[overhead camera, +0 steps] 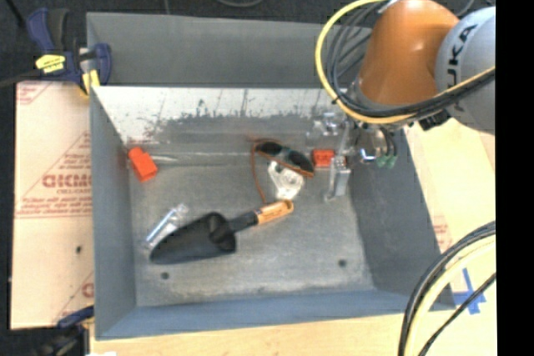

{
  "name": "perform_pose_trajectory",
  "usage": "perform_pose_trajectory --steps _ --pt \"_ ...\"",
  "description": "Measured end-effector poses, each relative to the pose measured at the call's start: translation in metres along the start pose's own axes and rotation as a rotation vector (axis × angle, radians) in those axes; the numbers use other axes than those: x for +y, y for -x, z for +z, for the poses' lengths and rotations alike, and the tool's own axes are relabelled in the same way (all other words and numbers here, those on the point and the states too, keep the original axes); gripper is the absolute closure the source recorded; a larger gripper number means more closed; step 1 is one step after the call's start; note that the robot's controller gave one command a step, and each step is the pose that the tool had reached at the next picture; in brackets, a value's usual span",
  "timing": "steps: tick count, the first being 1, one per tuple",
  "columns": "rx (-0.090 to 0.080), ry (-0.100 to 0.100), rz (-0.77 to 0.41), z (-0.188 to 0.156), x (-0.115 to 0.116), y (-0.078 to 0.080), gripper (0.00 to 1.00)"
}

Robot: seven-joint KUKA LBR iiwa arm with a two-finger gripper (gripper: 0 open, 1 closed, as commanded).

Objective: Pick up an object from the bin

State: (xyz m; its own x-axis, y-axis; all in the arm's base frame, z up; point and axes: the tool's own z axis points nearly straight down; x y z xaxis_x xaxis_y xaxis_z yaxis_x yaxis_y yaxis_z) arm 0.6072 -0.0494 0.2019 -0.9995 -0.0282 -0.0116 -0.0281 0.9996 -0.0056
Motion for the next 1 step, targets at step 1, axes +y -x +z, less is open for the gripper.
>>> perform_pose_trajectory --steps 1 --pt "0.006 0.007 -0.162 0.0456 0.0161 -0.0013 0.0"
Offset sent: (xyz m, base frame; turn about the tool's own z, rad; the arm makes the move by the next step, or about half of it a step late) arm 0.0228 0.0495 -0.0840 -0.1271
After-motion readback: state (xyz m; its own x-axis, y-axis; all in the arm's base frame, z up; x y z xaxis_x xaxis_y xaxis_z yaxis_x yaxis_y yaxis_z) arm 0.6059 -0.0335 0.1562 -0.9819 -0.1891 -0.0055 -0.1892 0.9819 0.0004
